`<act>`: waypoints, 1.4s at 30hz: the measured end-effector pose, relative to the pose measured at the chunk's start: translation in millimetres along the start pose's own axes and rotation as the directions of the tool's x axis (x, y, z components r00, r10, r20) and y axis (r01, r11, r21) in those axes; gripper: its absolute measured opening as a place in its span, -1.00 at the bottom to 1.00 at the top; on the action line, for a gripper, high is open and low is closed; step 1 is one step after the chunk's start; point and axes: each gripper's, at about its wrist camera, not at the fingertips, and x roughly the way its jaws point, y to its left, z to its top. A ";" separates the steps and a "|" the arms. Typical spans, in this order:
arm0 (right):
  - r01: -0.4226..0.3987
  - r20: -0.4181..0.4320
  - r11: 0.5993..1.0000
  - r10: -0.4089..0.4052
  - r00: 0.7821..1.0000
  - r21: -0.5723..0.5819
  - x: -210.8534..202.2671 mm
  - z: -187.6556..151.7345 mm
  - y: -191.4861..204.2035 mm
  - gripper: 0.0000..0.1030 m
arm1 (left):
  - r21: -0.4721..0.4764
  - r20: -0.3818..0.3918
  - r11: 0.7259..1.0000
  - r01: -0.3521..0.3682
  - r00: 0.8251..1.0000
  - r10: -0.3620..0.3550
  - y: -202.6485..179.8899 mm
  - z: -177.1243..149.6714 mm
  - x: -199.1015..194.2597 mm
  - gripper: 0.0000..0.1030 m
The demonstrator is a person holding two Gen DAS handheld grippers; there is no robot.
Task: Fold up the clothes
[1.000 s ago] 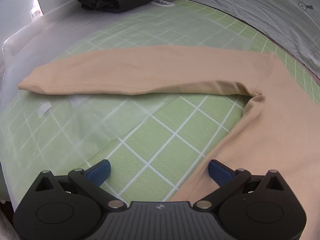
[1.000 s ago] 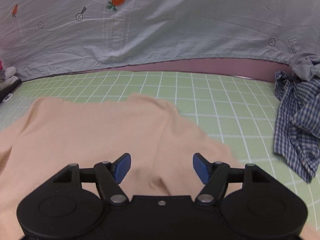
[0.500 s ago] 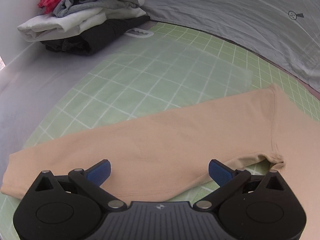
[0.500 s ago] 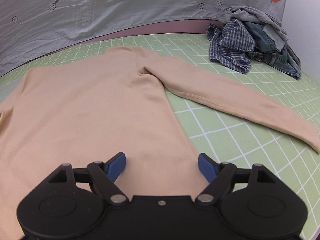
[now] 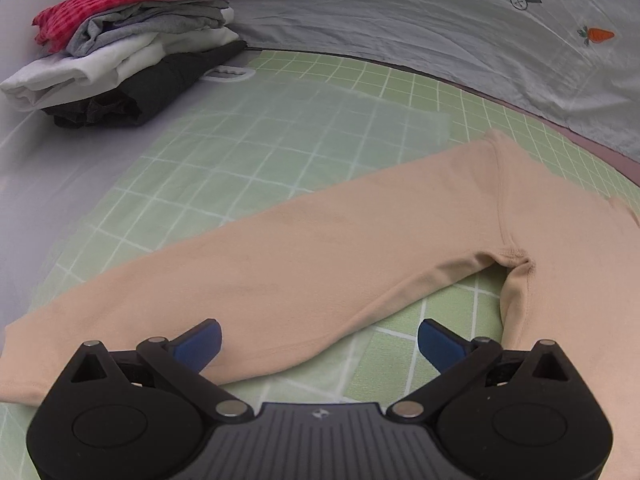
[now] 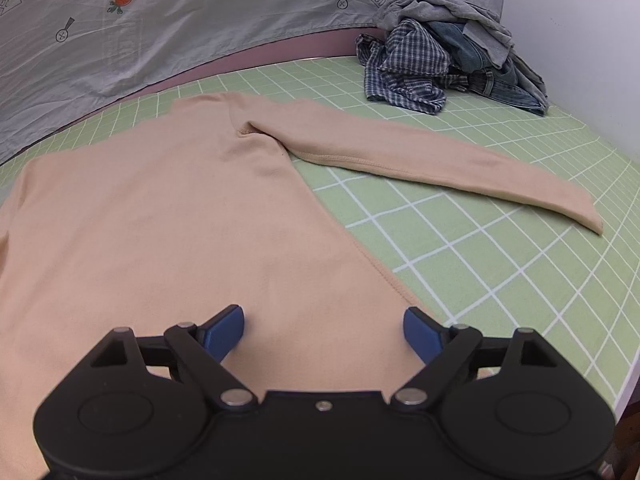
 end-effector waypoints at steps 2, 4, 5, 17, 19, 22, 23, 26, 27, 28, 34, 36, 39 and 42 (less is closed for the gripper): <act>0.004 -0.002 1.000 -0.004 1.000 0.007 1.0 -0.9 -0.8 0.80 | -0.048 0.012 0.999 -0.015 1.000 0.016 18.4 -0.2 -10.7 0.99; 0.007 0.000 1.000 -0.007 1.000 0.011 2.5 -1.5 -1.8 0.89 | -0.074 0.020 0.995 -0.063 0.998 0.065 38.2 -1.0 -17.1 1.00; 0.007 0.003 1.000 -0.007 1.000 0.009 2.7 -1.8 -1.9 0.90 | -0.079 0.020 0.993 -0.089 0.996 0.091 48.5 -2.5 -17.3 1.00; 0.005 0.021 1.000 -0.005 1.000 0.007 3.0 -4.7 -2.1 0.95 | -0.194 0.010 0.926 -0.325 0.943 0.333 141.6 -25.7 -20.7 1.00; 0.007 0.026 1.000 -0.007 1.000 0.007 3.0 -5.7 -1.7 0.95 | -0.213 -0.012 0.919 -0.333 0.941 0.338 151.2 -27.6 -17.9 1.00; 0.009 0.029 1.000 -0.009 1.000 0.008 3.1 -6.2 -1.4 0.95 | -0.244 -0.025 0.923 -0.299 0.953 0.302 159.7 -32.4 -14.7 0.97; 0.010 0.028 1.000 -0.010 1.000 0.009 3.2 -6.0 -1.2 0.95 | -0.241 -0.019 0.925 -0.293 0.955 0.297 159.2 -33.4 -14.7 0.95; 0.013 0.028 1.000 -0.013 1.000 0.012 2.9 -5.7 -1.2 0.96 | -0.224 0.013 0.940 -0.258 0.963 0.268 153.6 -34.5 -16.2 0.59; 0.014 0.028 1.000 -0.014 0.999 0.014 2.6 -5.9 -1.1 0.96 | -0.219 0.027 0.943 -0.251 0.964 0.263 151.3 -34.8 -17.4 0.39; 0.015 0.030 1.000 -0.016 0.999 0.017 2.5 -6.3 -1.1 0.96 | -0.207 0.033 0.946 -0.250 0.965 0.262 148.7 -34.4 -18.0 0.25; 0.019 0.038 0.999 -0.020 0.999 0.027 1.6 -7.9 -1.6 0.96 | -0.172 0.059 0.963 -0.207 0.974 0.220 134.3 -27.7 -23.7 -0.74; 0.016 0.031 0.999 -0.016 0.999 0.028 2.0 -6.6 -2.4 0.97 | -0.167 0.077 0.968 -0.190 0.976 0.204 126.9 -23.1 -28.7 -0.75; -0.001 -0.003 1.000 0.001 1.000 0.018 3.6 -0.5 -4.7 0.98 | -0.149 0.117 0.978 -0.144 0.980 0.162 107.3 -14.2 -39.1 -0.75; -0.029 -0.043 1.000 0.029 0.999 0.006 6.7 9.2 -10.5 0.94 | -0.119 0.157 0.990 -0.075 0.983 0.093 73.1 -4.4 -52.2 -0.76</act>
